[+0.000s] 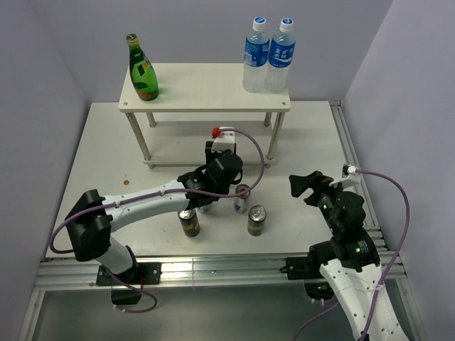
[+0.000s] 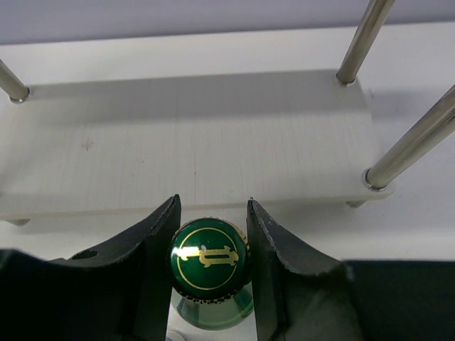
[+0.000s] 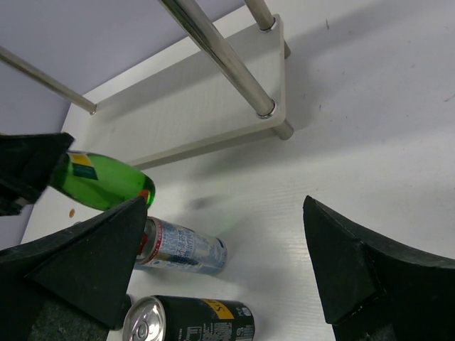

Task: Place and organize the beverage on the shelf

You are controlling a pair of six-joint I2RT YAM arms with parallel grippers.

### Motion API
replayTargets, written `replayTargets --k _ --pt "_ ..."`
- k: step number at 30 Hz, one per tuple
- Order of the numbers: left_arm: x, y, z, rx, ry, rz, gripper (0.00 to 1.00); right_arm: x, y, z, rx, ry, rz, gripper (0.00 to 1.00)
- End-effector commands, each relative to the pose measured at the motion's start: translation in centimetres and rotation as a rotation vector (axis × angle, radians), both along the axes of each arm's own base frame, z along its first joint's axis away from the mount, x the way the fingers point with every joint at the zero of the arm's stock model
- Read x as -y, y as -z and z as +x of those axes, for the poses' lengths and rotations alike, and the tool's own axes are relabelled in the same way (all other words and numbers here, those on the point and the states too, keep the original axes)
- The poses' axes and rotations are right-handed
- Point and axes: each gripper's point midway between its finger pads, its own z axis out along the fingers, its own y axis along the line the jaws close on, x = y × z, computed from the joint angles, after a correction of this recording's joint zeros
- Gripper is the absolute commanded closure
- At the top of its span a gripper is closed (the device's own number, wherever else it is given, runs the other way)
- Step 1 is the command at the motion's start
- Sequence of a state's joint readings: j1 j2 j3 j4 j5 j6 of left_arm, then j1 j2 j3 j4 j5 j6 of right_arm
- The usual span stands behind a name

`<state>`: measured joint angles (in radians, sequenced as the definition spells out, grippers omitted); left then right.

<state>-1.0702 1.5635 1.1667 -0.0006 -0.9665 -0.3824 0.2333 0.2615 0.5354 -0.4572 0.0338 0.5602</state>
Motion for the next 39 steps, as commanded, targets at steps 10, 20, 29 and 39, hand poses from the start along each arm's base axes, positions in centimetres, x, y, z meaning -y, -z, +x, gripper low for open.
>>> replayTargets --k 10,20,29,39 --pt "-4.0 -22.8 -0.5 0.243 -0.013 -0.178 1.00 0.1 -1.1 0.1 0.054 0.007 0.010 0.02" --pt "-8.4 -32.3 -0.6 0.364 -0.071 -0.209 1.00 0.1 -1.3 -0.1 0.062 0.009 0.014 0.02" --pt "-11.5 -36.0 0.8 0.463 -0.155 -0.191 1.00 0.0 -1.3 -0.1 0.059 0.003 0.012 0.02" --pt "-12.0 -37.3 4.2 0.531 -0.216 -0.177 1.00 -0.2 -1.2 -0.1 0.057 -0.011 0.014 0.02"
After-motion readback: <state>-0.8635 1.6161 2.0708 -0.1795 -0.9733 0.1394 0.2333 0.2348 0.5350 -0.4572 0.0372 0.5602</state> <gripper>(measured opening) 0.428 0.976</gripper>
